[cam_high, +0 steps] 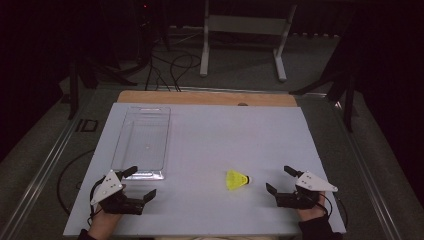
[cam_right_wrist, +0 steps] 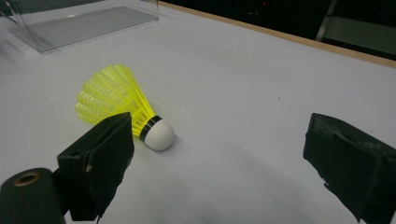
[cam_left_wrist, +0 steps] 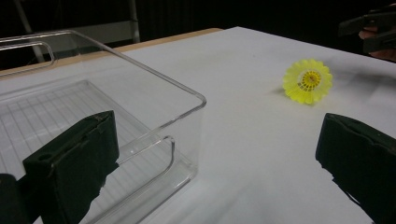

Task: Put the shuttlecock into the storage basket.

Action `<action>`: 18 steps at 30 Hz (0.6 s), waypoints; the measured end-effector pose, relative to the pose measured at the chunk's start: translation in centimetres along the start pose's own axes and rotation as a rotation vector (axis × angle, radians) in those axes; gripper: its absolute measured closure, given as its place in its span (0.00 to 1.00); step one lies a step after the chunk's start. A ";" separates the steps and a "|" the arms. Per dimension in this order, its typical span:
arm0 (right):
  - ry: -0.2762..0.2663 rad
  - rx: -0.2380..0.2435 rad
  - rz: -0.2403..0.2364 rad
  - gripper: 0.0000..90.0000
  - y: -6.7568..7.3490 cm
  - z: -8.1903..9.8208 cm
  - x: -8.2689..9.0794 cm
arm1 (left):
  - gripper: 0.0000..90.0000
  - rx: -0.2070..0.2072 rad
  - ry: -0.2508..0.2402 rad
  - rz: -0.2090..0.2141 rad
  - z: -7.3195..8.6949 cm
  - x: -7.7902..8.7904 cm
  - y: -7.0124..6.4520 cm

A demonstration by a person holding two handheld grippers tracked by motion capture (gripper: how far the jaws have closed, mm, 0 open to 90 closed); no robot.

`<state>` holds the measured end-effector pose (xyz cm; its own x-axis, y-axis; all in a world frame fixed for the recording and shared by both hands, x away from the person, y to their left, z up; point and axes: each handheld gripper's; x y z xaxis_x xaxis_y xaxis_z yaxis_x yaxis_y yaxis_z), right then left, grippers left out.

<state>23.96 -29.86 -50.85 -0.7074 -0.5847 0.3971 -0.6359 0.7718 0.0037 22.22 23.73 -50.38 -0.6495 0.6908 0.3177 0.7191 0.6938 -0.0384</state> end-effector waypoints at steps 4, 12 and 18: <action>-0.005 -0.003 -0.001 0.09 0.0 0.0 0.1 | 0.00 -0.012 -0.009 0.003 -0.1 0.0 -0.2; -0.006 -0.003 -0.002 0.09 0.0 0.0 0.1 | 0.00 -0.009 -0.015 0.013 -0.3 0.0 -0.3; -0.008 -0.009 -0.008 0.09 0.0 0.0 -0.1 | 0.00 -0.004 -0.025 0.030 -1.4 -0.2 -0.4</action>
Point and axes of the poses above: each handheld gripper's, and its own axes: x roughly backward along the jaws, z roughly out of its underside, y roughly to its left, and after that the axes turned 1 degree about -x, right-handed
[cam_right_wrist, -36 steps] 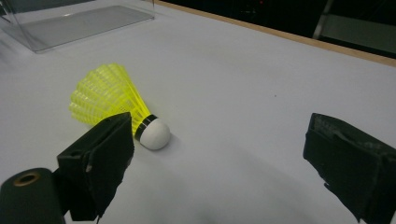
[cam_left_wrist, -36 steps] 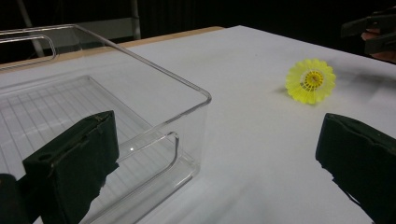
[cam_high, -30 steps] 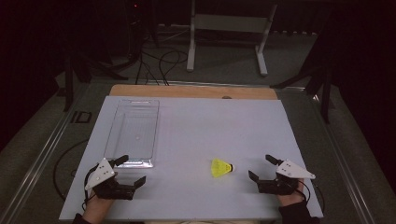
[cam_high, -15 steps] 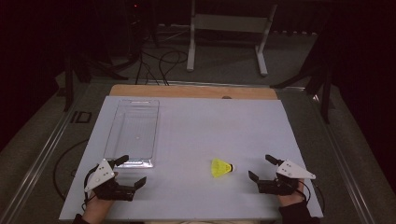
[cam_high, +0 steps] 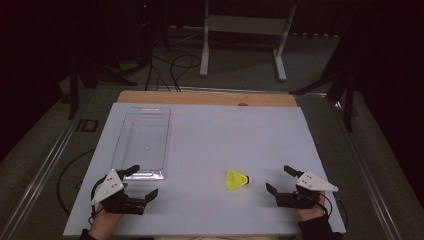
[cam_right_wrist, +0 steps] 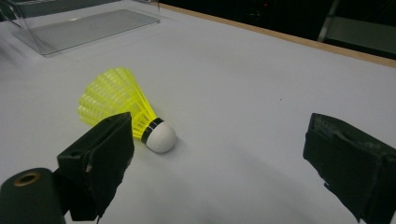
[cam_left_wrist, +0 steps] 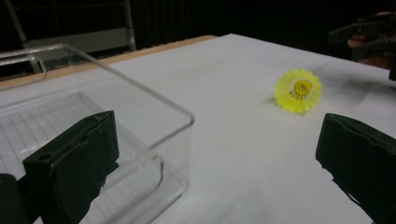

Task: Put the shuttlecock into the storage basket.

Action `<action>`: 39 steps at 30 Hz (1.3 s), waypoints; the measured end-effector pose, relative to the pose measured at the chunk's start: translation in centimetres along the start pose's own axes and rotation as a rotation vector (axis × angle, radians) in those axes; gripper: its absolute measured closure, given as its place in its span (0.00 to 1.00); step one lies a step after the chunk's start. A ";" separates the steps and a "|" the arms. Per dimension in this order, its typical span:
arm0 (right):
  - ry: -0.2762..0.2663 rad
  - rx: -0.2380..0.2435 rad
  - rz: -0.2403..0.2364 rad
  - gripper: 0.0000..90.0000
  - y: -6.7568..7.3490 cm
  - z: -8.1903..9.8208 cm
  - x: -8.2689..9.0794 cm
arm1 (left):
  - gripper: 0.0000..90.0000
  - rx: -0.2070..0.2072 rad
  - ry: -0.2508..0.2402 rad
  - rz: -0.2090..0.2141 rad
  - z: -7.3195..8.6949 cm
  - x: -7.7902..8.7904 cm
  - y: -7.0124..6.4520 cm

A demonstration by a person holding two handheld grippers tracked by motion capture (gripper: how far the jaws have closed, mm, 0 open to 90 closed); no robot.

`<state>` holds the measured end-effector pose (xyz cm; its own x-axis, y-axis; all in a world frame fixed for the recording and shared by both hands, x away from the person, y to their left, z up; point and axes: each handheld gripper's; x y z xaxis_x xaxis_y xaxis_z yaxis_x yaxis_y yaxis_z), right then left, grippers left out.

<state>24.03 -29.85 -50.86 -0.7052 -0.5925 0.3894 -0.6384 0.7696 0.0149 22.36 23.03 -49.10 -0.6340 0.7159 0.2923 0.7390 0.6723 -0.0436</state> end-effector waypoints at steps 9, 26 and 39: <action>-0.011 -0.002 -0.001 0.09 0.1 -0.2 0.2 | 0.00 -0.036 0.000 0.019 -3.4 0.1 0.6; -0.016 0.002 -0.008 0.09 0.2 -0.3 0.3 | 0.00 -0.111 0.027 0.130 -8.0 -3.2 -0.2; -0.015 0.003 -0.017 0.10 0.2 -0.3 0.3 | 0.00 -0.127 0.056 0.195 -10.3 -5.8 -1.2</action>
Point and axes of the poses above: each handheld gripper's, and its own axes: x roughly backward along the jaws, z roughly out of its underside, y roughly to its left, and after that the axes turned 1 degree about -x, right-handed
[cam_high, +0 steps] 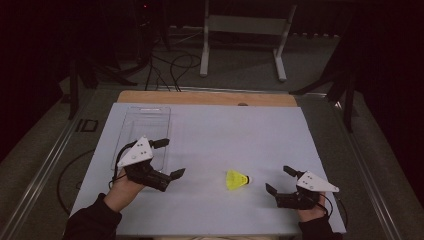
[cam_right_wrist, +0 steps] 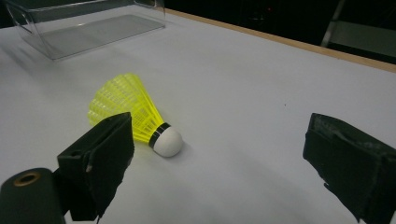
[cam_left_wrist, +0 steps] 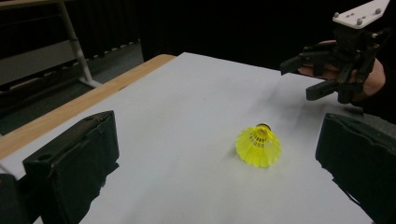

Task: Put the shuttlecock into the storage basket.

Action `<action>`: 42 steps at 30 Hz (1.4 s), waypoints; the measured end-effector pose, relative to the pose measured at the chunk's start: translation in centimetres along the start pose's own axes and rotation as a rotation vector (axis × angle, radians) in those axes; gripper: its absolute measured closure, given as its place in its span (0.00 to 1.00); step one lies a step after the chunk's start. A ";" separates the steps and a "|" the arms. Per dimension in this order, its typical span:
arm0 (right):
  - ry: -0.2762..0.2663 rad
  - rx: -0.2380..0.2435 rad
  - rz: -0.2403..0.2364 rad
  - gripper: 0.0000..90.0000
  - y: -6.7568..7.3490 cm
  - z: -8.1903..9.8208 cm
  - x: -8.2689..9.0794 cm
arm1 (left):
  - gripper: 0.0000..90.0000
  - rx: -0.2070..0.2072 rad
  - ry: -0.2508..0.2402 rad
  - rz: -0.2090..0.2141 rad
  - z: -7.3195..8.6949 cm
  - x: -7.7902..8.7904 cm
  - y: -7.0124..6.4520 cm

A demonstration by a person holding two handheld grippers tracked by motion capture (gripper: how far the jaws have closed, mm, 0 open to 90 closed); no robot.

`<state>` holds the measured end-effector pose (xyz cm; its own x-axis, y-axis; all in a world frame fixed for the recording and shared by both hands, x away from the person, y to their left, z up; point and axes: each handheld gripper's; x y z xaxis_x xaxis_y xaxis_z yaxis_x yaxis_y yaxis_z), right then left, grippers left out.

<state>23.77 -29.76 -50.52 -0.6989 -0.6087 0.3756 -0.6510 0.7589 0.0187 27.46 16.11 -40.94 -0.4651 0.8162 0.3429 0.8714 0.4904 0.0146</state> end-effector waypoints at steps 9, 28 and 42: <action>0.001 -0.002 -0.008 0.10 0.0 0.0 0.0 | 0.00 -0.011 0.029 0.053 -1.1 -2.5 -0.8; 0.008 -0.010 -0.012 0.10 -0.1 0.1 -0.1 | 0.00 -0.031 0.080 0.145 -1.9 -7.2 -2.8; 0.008 -0.012 -0.016 0.10 -0.1 0.1 -0.1 | 0.00 -0.020 0.145 0.190 -0.9 -10.8 -4.4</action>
Point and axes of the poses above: each handheld gripper's, and its own axes: x roughly backward along the jaws, z roughly out of its underside, y roughly to its left, and after that the axes turned 1 degree about -x, right-handed
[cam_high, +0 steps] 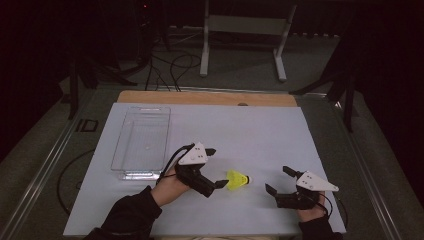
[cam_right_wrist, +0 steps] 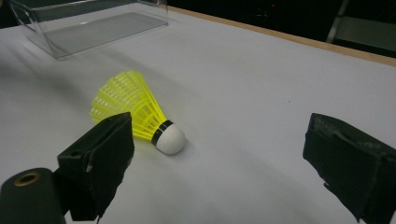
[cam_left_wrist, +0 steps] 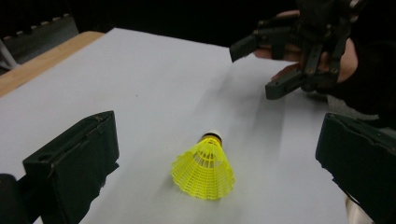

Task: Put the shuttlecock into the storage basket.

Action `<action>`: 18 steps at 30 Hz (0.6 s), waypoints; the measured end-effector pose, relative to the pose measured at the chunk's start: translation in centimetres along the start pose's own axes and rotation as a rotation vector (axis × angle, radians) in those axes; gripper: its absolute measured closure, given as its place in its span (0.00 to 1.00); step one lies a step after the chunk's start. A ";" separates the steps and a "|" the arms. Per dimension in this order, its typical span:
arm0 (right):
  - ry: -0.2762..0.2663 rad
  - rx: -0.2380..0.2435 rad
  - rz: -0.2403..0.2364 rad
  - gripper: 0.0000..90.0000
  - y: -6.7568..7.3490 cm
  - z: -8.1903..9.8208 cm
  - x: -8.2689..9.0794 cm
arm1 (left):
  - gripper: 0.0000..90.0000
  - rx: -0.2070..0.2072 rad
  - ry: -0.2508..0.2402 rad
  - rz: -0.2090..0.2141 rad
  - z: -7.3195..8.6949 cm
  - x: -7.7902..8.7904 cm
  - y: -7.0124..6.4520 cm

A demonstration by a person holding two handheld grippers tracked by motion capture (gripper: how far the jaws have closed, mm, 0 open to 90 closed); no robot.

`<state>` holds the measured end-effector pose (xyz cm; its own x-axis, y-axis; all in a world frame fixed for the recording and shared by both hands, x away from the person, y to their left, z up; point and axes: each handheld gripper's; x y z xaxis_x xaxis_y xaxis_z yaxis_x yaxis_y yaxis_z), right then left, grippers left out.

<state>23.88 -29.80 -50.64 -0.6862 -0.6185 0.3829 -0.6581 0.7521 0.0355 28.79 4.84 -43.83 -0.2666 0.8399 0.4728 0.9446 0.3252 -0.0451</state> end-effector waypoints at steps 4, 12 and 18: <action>0.000 0.000 -0.001 0.10 0.0 0.0 0.0 | 0.00 0.017 0.045 0.020 0.3 -1.2 -0.2; 0.001 0.000 0.000 0.10 0.0 0.0 0.0 | 0.00 0.062 0.135 0.032 0.8 -3.0 -0.4; 0.003 0.000 0.000 0.10 -0.1 0.0 0.0 | 0.00 0.061 0.181 0.039 0.8 -3.4 -0.6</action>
<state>23.90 -29.87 -50.66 -0.6852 -0.6181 0.3853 -0.6583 0.7519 0.0356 29.01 2.13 -46.09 -0.1864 0.7622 0.6199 0.9385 0.3248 -0.1170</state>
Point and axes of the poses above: each handheld gripper's, and its own axes: x roughly backward along the jaws, z roughly out of its underside, y roughly to its left, and after that the axes turned 1 degree about -x, right-handed
